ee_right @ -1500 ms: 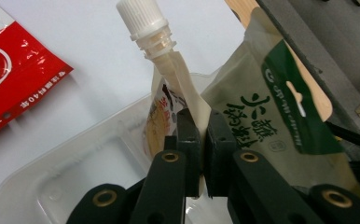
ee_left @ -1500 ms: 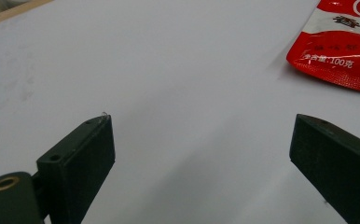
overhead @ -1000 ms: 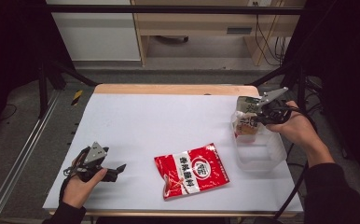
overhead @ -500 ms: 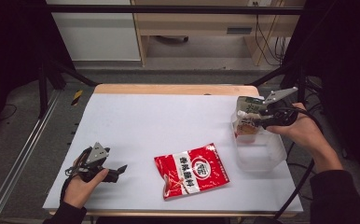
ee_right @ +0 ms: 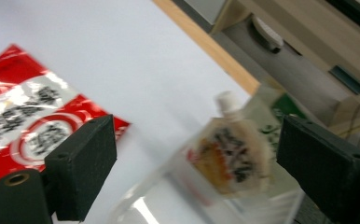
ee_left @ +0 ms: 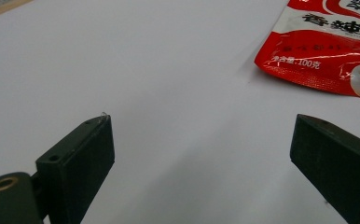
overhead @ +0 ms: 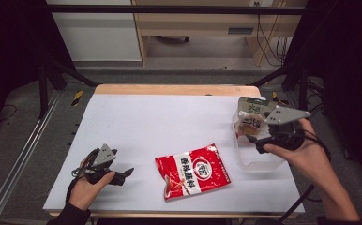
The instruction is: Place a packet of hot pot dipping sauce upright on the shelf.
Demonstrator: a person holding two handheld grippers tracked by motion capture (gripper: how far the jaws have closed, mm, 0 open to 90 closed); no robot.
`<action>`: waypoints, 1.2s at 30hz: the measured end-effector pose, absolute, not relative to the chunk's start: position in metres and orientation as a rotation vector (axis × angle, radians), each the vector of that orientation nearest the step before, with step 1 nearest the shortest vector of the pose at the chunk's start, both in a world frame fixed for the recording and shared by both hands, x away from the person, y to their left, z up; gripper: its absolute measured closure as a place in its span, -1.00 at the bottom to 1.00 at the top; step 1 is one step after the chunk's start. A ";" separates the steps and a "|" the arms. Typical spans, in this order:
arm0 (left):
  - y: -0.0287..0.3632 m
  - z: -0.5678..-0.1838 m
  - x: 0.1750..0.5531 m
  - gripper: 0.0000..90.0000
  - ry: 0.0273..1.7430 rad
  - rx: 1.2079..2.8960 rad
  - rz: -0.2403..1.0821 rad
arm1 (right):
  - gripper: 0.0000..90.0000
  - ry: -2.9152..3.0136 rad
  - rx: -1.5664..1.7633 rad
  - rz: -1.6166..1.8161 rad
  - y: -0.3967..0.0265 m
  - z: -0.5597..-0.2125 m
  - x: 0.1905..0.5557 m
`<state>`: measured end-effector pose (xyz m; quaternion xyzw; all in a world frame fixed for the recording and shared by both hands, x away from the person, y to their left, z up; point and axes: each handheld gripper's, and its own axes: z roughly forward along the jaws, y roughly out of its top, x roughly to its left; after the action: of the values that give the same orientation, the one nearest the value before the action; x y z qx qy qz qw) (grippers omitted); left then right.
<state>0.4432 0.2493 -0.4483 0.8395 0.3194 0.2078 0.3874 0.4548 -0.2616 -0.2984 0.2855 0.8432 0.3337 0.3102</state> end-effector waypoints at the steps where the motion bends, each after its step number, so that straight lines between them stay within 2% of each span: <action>1: 0.248 -0.448 0.443 -0.86 0.808 2.136 0.529 | -0.74 2.238 0.755 0.894 -0.256 -0.303 0.448; 19: 0.222 -0.451 0.436 -0.86 0.723 2.180 0.512 | -0.66 2.458 0.773 1.001 -0.197 -0.391 0.410; 28: 0.219 -0.451 0.437 -0.86 0.709 2.196 0.506 | -0.68 2.538 0.861 0.971 -0.197 -0.430 0.409; 36: 0.218 -0.453 0.436 -0.86 0.708 2.201 0.505 | -0.74 2.615 0.923 0.928 -0.204 -0.444 0.409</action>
<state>0.4365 0.2182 -0.4528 0.8610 0.2771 0.1977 0.3778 0.4087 -0.2041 -0.4442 0.3138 0.8890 0.3153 0.1083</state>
